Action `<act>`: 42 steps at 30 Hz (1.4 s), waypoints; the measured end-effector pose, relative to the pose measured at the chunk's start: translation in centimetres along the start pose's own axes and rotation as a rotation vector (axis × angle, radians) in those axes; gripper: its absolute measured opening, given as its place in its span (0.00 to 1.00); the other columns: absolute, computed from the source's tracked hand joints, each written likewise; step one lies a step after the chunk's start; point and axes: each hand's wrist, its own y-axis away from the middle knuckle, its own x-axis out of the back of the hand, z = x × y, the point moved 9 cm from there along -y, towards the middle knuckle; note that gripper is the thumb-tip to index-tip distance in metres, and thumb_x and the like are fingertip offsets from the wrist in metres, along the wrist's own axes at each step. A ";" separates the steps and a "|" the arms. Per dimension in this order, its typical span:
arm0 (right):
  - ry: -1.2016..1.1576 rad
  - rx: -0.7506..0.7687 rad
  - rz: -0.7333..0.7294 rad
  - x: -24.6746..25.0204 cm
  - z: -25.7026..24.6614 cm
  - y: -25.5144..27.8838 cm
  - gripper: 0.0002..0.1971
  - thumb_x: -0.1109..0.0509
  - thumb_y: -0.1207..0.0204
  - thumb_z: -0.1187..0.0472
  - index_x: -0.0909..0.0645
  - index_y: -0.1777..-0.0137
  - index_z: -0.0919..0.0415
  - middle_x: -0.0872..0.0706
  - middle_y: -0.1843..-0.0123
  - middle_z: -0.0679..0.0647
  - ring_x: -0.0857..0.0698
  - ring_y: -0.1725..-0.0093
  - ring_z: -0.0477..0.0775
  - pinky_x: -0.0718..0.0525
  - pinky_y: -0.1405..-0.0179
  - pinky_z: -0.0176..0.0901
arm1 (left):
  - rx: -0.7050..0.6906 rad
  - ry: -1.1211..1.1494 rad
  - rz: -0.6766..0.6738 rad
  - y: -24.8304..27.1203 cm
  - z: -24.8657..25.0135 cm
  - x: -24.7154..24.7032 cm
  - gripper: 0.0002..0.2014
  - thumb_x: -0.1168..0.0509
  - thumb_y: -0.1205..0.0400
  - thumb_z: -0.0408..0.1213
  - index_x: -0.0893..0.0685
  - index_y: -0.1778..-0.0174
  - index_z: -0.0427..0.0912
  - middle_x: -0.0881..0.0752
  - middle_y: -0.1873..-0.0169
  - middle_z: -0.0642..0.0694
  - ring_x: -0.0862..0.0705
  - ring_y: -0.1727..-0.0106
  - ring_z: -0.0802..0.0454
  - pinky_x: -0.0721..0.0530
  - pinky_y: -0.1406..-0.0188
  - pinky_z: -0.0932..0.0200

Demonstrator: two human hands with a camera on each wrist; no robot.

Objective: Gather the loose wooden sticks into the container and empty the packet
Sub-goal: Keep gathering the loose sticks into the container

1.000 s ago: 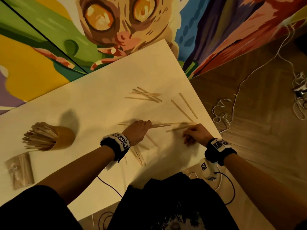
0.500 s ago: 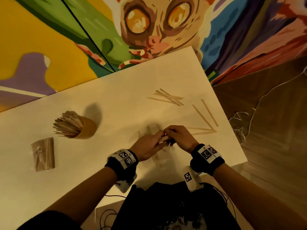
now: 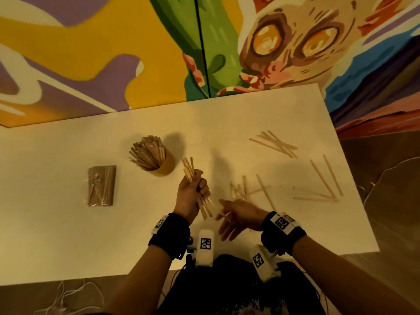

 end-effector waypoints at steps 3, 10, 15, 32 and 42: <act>-0.038 -0.077 -0.077 -3.2 -0.2 -0.5 0.30 0.47 0.14 0.43 0.23 0.41 0.75 0.12 0.56 0.72 0.09 0.63 0.65 0.10 0.62 0.51 | -0.043 0.069 0.052 0.1 1.0 1.9 0.08 0.48 0.11 0.31 0.25 0.50 0.41 0.33 0.74 0.48 0.32 0.78 0.57 0.30 0.79 0.64; -0.157 0.127 -0.078 -6.9 -4.6 -1.7 0.17 0.41 0.16 0.64 0.21 0.41 0.80 0.15 0.48 0.78 0.10 0.54 0.69 0.10 0.53 0.53 | 0.001 0.134 0.059 0.4 0.5 3.8 0.04 0.44 0.12 0.35 0.26 0.46 0.39 0.27 0.78 0.48 0.29 0.81 0.54 0.29 0.81 0.63; 0.046 0.217 0.118 -5.9 -5.8 -1.9 0.13 0.37 0.19 0.68 0.21 0.38 0.71 0.13 0.47 0.74 0.11 0.52 0.67 0.13 0.49 0.57 | 0.081 0.017 -0.006 0.3 0.6 4.9 0.10 0.45 0.11 0.37 0.26 0.57 0.40 0.31 0.78 0.50 0.36 0.81 0.57 0.34 0.84 0.65; 0.443 0.507 0.508 -3.4 -11.6 -0.8 0.06 0.26 0.24 0.64 0.15 0.60 0.67 0.15 0.74 0.57 0.21 0.84 0.45 0.26 0.80 0.37 | -0.110 -1.229 -0.329 1.1 1.3 3.7 0.10 0.31 0.20 0.39 0.19 0.43 0.49 0.15 0.61 0.51 0.20 0.69 0.56 0.23 0.69 0.65; 0.202 0.422 0.297 -3.0 -6.9 -1.0 0.06 0.25 0.29 0.73 0.13 0.54 0.79 0.12 0.65 0.66 0.13 0.68 0.59 0.14 0.68 0.42 | -0.279 -1.527 -0.389 0.8 -2.0 2.9 0.23 0.33 0.22 0.43 0.26 0.30 0.51 0.11 0.50 0.44 0.16 0.49 0.39 0.19 0.56 0.49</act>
